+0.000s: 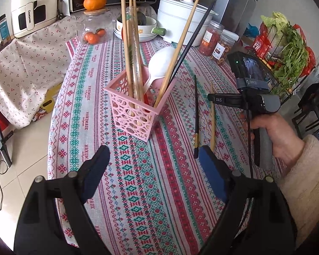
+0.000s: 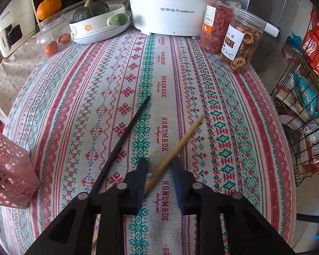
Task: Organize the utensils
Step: 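Grasp a wooden chopstick from the cloth with the right tool and lift, then grasp the black chopstick with the left tool and lift while the right tool holds its chopstick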
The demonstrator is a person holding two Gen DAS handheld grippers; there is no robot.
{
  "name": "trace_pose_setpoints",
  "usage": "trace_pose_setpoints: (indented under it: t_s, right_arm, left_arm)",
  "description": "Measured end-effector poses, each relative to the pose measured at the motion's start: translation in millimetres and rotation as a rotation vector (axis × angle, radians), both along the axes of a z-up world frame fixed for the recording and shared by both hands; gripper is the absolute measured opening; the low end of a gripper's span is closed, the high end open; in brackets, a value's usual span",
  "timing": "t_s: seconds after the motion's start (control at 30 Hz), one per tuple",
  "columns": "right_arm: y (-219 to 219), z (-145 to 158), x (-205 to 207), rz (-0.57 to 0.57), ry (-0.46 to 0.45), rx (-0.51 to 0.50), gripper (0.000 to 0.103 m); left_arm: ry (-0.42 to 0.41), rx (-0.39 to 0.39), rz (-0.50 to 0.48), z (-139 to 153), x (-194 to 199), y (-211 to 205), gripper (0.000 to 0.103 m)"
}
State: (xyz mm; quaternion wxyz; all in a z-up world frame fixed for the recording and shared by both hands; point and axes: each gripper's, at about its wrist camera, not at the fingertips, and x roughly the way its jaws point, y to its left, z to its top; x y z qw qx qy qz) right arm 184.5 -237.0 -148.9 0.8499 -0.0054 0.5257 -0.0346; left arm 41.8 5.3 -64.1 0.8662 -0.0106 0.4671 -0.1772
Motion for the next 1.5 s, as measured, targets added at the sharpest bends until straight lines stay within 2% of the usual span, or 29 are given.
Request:
trace_pose_setpoints:
  t_s: [0.1,0.27,0.4,0.57,0.63,0.77,0.93,1.1,1.2,1.23,1.3,1.33,1.5]
  right_arm:
    - [-13,2,-3,-0.037,0.022,0.075,0.006]
    - [-46,15,-20,-0.1,0.032,0.211,0.006]
    - [-66,40,-40,-0.097,-0.001,0.231,0.006]
    - [-93,68,-64,-0.095,-0.04,0.256,0.006]
    - [-103,75,-69,-0.096,-0.051,0.26,0.006]
    - [-126,77,-74,-0.112,-0.049,0.301,0.007]
    - [-146,78,-72,-0.116,-0.045,0.327,0.007]
    - [-152,81,-72,-0.109,-0.048,0.36,0.007]
    - [-150,83,-69,-0.098,-0.05,0.366,0.007]
    - [-150,83,-68,-0.096,-0.049,0.367,0.007]
    - [-147,82,-66,-0.093,-0.045,0.366,0.007]
    - [-146,82,-66,-0.092,-0.043,0.367,0.007]
    - [-143,81,-63,-0.094,-0.043,0.366,0.007]
  left_arm:
    - [-0.033,0.021,-0.035,2,-4,-9,0.086]
    - [-0.067,0.059,-0.093,0,-12,-30,0.086]
    - [-0.079,0.1,-0.134,-5,-15,-55,0.086]
    - [-0.083,0.145,-0.211,-10,-12,-108,0.083]
    - [-0.082,0.176,-0.229,-14,-3,-129,0.077]
    - [-0.043,0.196,-0.193,-24,36,-162,0.074]
    - [0.034,0.227,-0.096,-43,97,-181,0.049]
    - [0.041,0.26,-0.065,-57,138,-194,0.036]
    - [0.071,0.224,-0.086,-65,159,-198,0.034]
    - [0.084,0.227,-0.073,-69,166,-199,0.03]
    - [0.129,0.209,-0.043,-77,176,-197,0.026]
    - [0.154,0.197,-0.038,-81,176,-196,0.019]
    - [0.146,0.225,-0.069,-83,170,-202,0.008]
